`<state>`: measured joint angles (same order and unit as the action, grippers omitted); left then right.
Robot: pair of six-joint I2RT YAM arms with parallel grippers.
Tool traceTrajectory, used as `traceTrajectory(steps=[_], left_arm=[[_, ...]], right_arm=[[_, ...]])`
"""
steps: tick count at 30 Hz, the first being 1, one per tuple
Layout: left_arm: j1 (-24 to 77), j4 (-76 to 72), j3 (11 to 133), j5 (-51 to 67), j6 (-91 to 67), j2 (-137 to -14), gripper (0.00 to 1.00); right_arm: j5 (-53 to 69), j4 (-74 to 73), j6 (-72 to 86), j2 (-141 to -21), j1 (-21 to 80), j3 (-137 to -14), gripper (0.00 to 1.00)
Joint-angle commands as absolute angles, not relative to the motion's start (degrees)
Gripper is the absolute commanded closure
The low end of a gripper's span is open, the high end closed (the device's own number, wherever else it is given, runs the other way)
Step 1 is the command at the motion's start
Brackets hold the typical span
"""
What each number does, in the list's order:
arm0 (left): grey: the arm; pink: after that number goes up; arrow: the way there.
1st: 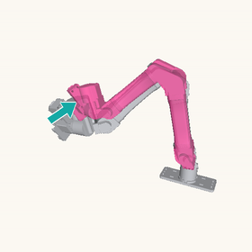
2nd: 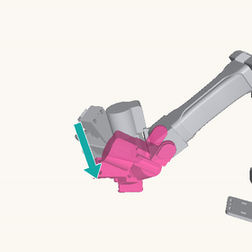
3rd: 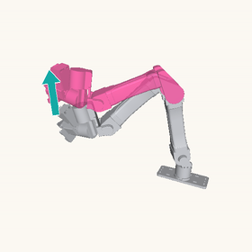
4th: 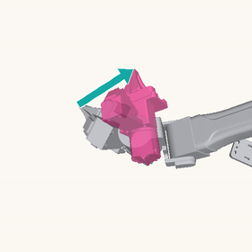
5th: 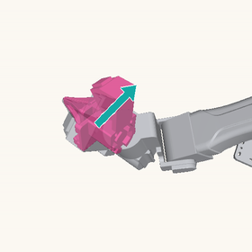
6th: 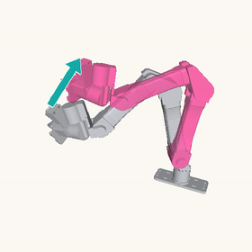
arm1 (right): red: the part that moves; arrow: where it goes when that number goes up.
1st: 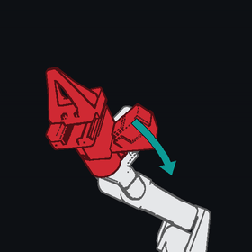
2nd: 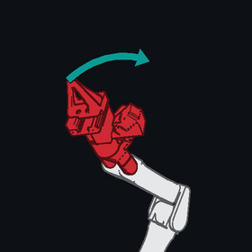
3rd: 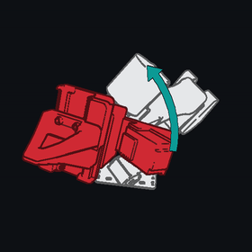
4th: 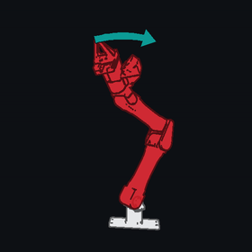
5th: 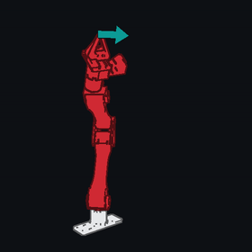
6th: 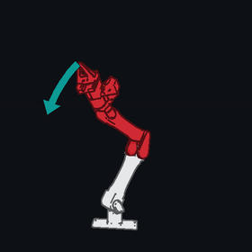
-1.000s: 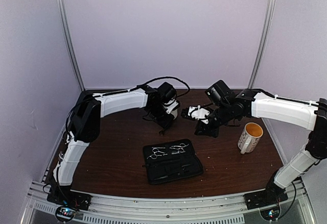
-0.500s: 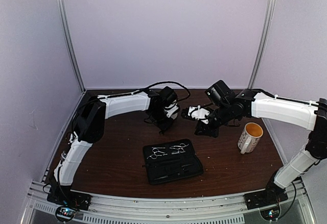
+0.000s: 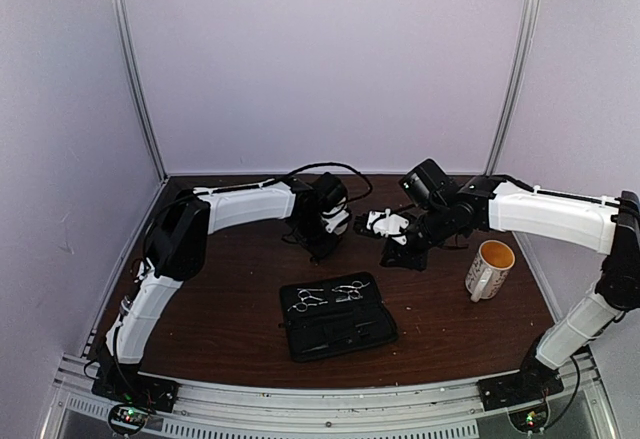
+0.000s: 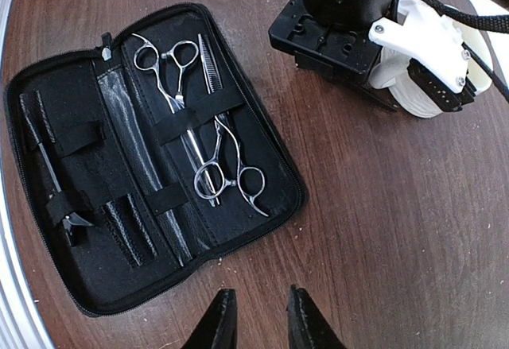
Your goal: Sort the hair-cutting tools
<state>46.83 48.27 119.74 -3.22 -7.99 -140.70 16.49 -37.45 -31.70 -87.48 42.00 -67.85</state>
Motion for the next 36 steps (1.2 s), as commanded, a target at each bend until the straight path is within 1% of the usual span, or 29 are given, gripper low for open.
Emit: traceTrajectory(steps=[1, 5, 8, 11, 14, 19, 22, 24, 27, 29, 31, 36], left_arm=[[46.4, 50.3, 117.4, -3.2, -7.1, -138.4, 0.93], [46.7, 47.2, 111.2, -1.6, -5.8, -132.1, 0.97], [46.7, 45.2, 106.7, -1.5, -4.7, -125.6, 0.97], [46.8, 45.7, 103.9, 1.0, -2.1, -120.5, 0.97], [47.0, 47.4, 99.9, 3.7, -0.5, -115.2, 1.0], [48.8, 48.2, 87.0, 9.8, 0.9, -105.3, 1.0], [50.8, 49.0, 79.9, 14.2, 1.4, -99.3, 1.0], [53.1, 49.8, 76.0, 14.6, 1.7, -96.2, 1.0], [56.2, 51.1, 72.0, 14.8, 1.6, -94.1, 1.0], [57.7, 51.7, 70.5, 15.5, 1.7, -94.6, 1.0], [58.5, 51.8, 69.2, 16.1, 2.1, -95.2, 1.0], [59.6, 52.9, 68.3, 15.7, 3.3, -95.7, 1.0]], right_arm=[[16.1, -37.4, -32.2, -88.1, 41.7, -67.4, 0.76], [16.4, -37.7, -32.2, -88.2, 41.7, -67.4, 0.76], [17.2, -38.0, -32.7, -88.1, 41.7, -67.3, 0.76], [18.0, -38.6, -33.1, -88.5, 41.7, -67.3, 0.76], [18.7, -39.2, -33.4, -88.7, 41.8, -67.4, 0.76], [20.0, -38.9, -34.0, -88.5, 42.4, -65.9, 0.76], [24.5, -40.6, -35.7, -88.0, 43.0, -63.8, 0.76], [26.4, -42.5, -38.6, -87.3, 44.3, -62.1, 0.76], [24.4, -44.9, -44.0, -87.0, 48.5, -59.2, 0.75], [22.3, -45.7, -45.5, -87.6, 51.5, -57.5, 0.71], [21.3, -45.7, -46.0, -88.2, 54.3, -56.1, 0.7], [21.6, -45.9, -46.1, -88.5, 57.4, -54.5, 0.69]])
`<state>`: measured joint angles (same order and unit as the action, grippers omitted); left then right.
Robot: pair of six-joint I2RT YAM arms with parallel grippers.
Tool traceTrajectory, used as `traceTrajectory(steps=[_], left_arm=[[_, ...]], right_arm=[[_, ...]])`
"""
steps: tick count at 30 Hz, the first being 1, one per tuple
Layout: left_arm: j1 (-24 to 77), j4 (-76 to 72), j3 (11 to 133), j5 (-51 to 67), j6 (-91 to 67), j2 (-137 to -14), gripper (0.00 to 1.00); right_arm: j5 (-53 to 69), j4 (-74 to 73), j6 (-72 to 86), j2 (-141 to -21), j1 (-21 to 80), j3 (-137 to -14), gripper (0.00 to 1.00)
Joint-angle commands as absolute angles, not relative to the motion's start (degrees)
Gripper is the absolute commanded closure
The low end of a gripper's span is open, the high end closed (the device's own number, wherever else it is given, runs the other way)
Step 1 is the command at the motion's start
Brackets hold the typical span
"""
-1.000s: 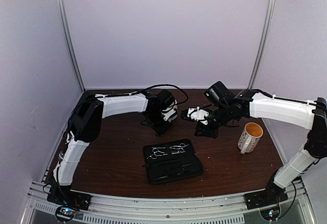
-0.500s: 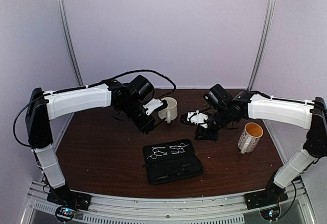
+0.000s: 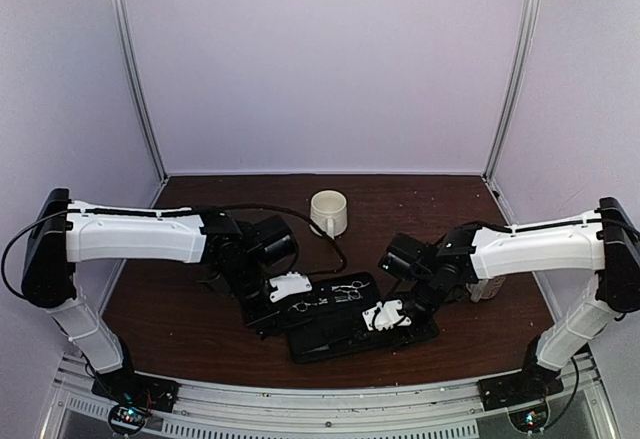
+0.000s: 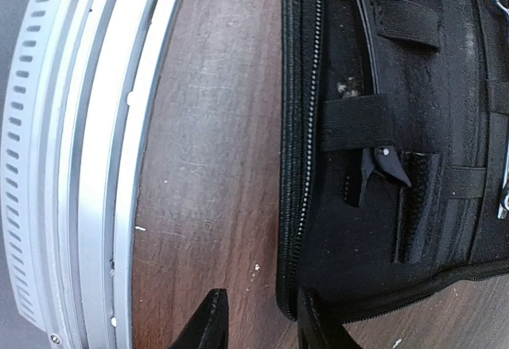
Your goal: Sort the hair-cutting tools
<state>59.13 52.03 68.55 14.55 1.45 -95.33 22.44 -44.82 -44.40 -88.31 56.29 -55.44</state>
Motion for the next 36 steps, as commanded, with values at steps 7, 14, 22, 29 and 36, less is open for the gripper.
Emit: traceTrajectory(steps=[7, 14, 22, 29, 36], left_arm=[[60.2, 54.1, 69.2, 15.8, 5.1, -98.7, 1.0], [60.6, 53.9, 70.7, 14.3, 5.6, -103.3, 1.0], [60.7, 53.3, 74.9, 12.9, 7.3, -107.7, 1.0], [61.0, 54.0, 79.2, 11.8, 9.2, -112.0, 1.0], [61.2, 52.4, 82.7, 11.6, 9.9, -114.7, 1.0]], right_arm=[[15.9, -40.5, -43.8, -91.6, 58.6, -52.8, 0.71], [13.1, -34.7, -43.1, -92.5, 58.7, -50.6, 0.76], [11.2, -33.6, -42.6, -93.9, 59.0, -50.6, 0.77], [10.7, -33.2, -42.3, -93.7, 59.2, -50.2, 0.78], [10.3, -33.0, -42.2, -94.0, 59.2, -50.3, 0.79]])
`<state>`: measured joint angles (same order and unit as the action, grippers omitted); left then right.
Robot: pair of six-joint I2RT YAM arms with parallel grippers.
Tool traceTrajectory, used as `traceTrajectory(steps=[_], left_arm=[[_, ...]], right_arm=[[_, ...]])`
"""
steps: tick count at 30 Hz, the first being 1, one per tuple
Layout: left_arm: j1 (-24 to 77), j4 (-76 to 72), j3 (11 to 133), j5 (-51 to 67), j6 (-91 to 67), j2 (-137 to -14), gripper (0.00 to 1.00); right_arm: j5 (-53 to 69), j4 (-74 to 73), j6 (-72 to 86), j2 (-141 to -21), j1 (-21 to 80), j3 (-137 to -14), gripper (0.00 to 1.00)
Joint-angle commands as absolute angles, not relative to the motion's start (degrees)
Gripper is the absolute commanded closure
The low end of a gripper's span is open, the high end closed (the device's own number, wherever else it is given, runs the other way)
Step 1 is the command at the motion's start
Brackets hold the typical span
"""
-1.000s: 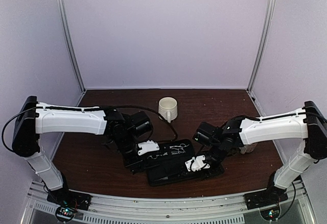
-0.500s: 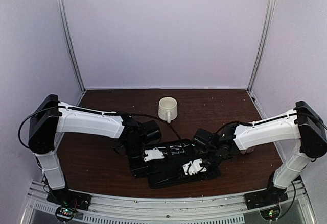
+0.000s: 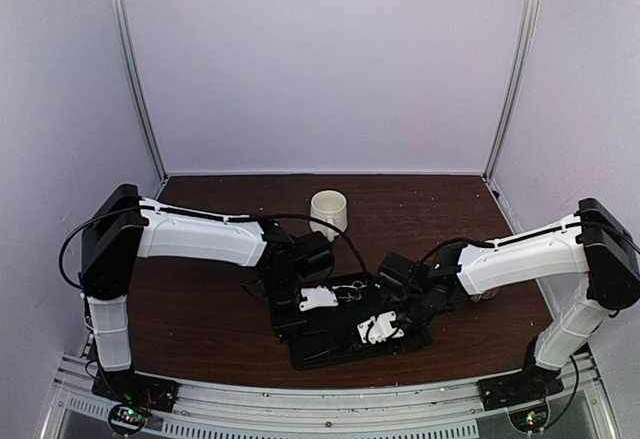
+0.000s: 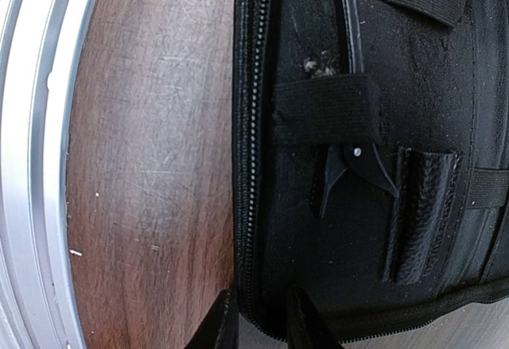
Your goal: Sort the hair-cutting tools
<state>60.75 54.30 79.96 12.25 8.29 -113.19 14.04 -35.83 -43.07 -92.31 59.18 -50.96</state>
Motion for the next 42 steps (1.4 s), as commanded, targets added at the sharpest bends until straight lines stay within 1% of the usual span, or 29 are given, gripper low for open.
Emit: traceTrajectory(steps=[1, 8, 14, 16, 19, 23, 26, 30, 36, 42], left_arm=[[61.2, 52.3, 83.2, 11.6, 10.0, -115.2, 1.0], [62.7, 53.3, 85.1, 10.7, 11.4, -117.2, 1.0], [63.1, 54.2, 78.9, 8.3, 10.0, -113.8, 1.0], [63.2, 53.7, 78.5, 7.7, 10.0, -112.9, 1.0], [63.2, 52.2, 80.5, 7.2, 10.7, -113.6, 1.0], [63.2, 50.6, 85.3, 8.4, 12.6, -117.4, 1.0], [63.5, 50.4, 86.3, 9.2, 13.8, -119.1, 1.0], [63.9, 50.4, 84.7, 10.0, 13.9, -118.5, 1.0], [64.0, 44.1, 76.5, 9.3, 11.9, -113.1, 1.0], [64.0, 39.7, 76.8, 12.5, 11.0, -112.9, 1.0]], right_arm=[[10.3, -33.0, -42.3, -93.9, 59.2, -50.2, 0.79], [10.2, -33.1, -42.2, -94.0, 59.3, -50.1, 0.79], [10.0, -33.1, -42.1, -94.0, 59.4, -49.8, 0.79], [9.9, -33.0, -42.1, -94.1, 59.3, -49.8, 0.79], [9.8, -33.1, -42.1, -94.3, 59.4, -49.9, 0.79], [9.2, -32.5, -42.1, -94.0, 59.3, -49.5, 0.79], [8.8, -32.1, -41.9, -93.9, 59.4, -49.2, 0.8], [8.1, -31.4, -41.6, -93.4, 59.3, -48.7, 0.81], [6.0, -27.7, -41.8, -89.3, 59.3, -45.2, 0.81], [3.9, -23.0, -41.7, -86.2, 59.4, -41.9, 0.79]])
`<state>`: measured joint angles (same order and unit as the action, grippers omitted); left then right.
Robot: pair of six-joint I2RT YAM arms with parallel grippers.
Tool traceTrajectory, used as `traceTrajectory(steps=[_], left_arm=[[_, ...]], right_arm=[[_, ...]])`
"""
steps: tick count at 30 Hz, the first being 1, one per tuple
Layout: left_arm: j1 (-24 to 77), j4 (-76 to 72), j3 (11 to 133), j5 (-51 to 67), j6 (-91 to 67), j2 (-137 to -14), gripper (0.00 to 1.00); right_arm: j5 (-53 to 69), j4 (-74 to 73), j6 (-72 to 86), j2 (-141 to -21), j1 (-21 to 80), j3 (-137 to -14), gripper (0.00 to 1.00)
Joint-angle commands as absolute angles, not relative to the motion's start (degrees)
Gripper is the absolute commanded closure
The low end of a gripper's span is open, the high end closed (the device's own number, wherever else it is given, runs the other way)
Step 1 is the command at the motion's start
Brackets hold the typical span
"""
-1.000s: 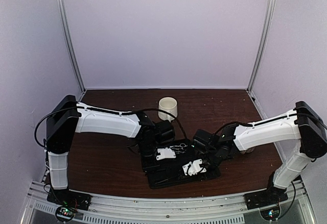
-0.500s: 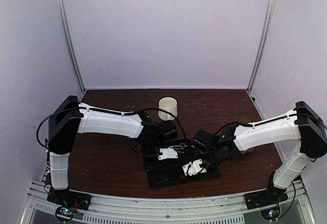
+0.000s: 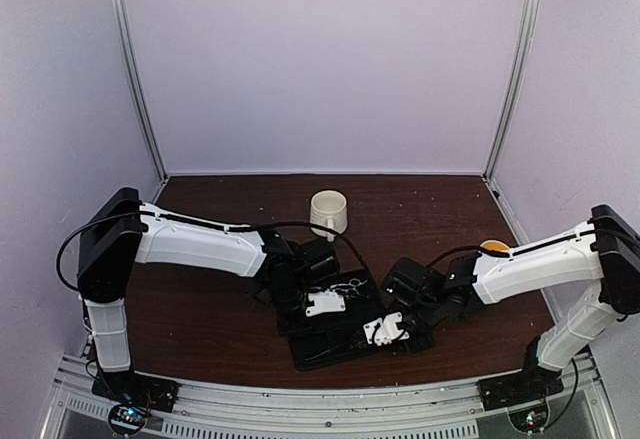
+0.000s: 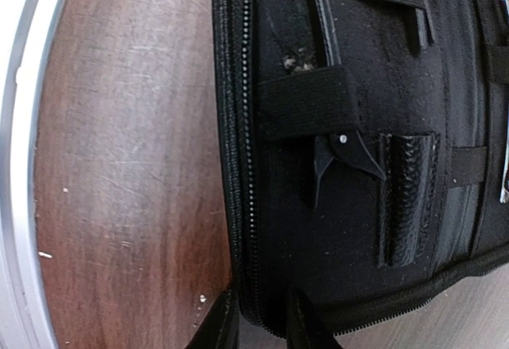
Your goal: Sort the hair-cutting tools
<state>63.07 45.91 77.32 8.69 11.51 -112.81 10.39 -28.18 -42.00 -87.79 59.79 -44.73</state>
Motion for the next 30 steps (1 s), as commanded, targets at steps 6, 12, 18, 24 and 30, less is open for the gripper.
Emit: traceTrajectory(steps=[6, 12, 18, 24, 30], left_arm=[[64.1, 43.1, 75.3, 11.6, 12.1, -113.3, 1.0], [64.6, 44.4, 78.8, 9.8, 8.8, -115.3, 1.0], [65.0, 44.0, 83.8, 9.6, 9.5, -118.3, 1.0], [65.2, 44.6, 79.9, 8.6, 9.1, -116.3, 1.0], [65.2, 40.4, 74.2, 3.4, 3.5, -107.5, 0.53]], right_arm=[[2.0, -20.2, -41.8, -85.9, 59.5, -38.9, 0.79], [0.6, -18.2, -41.0, -84.9, 59.4, -38.0, 0.79], [0.1, -17.8, -40.7, -85.0, 59.4, -38.0, 0.78], [0.0, -18.0, -40.8, -85.6, 59.5, -38.3, 0.78], [0.3, -18.2, -41.0, -85.7, 59.5, -38.2, 0.78]])
